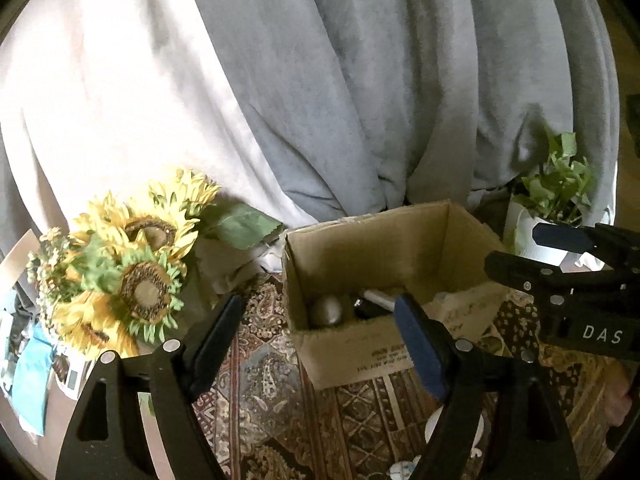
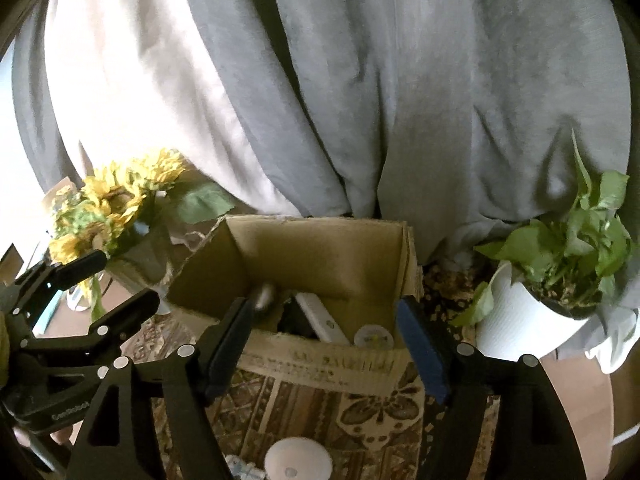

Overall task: Organize rigid objects
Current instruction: 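Withdraw both open grippers from the box back toward the rug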

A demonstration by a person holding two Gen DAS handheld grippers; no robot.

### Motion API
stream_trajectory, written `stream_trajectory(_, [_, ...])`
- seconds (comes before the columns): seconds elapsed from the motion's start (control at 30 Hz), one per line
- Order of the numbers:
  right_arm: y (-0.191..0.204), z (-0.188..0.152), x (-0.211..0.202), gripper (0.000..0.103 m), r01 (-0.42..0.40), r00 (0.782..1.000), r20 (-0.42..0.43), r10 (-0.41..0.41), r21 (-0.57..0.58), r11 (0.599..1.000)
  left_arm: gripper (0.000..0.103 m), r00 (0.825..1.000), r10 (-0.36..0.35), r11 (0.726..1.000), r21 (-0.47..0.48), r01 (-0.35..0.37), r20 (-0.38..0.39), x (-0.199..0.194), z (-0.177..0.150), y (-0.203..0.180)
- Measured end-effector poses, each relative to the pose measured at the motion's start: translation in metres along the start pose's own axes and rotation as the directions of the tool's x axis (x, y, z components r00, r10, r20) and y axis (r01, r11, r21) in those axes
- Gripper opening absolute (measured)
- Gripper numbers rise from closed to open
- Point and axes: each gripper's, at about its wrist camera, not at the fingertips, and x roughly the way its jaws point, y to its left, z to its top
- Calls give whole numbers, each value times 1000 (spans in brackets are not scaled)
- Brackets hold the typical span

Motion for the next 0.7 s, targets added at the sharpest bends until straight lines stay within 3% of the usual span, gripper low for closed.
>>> stream_trajectory(0.4, [9,-35,-19,79,-16,1000,-2,16,-1,1000,83,1000,-21,999,50,20,11,-20,-32,-11])
stream_trajectory(0.7, [20,-63,-20,79,-26,999,-30,25,-15,1000,83,999,-37,987,154,33,18,-30,-64,-19])
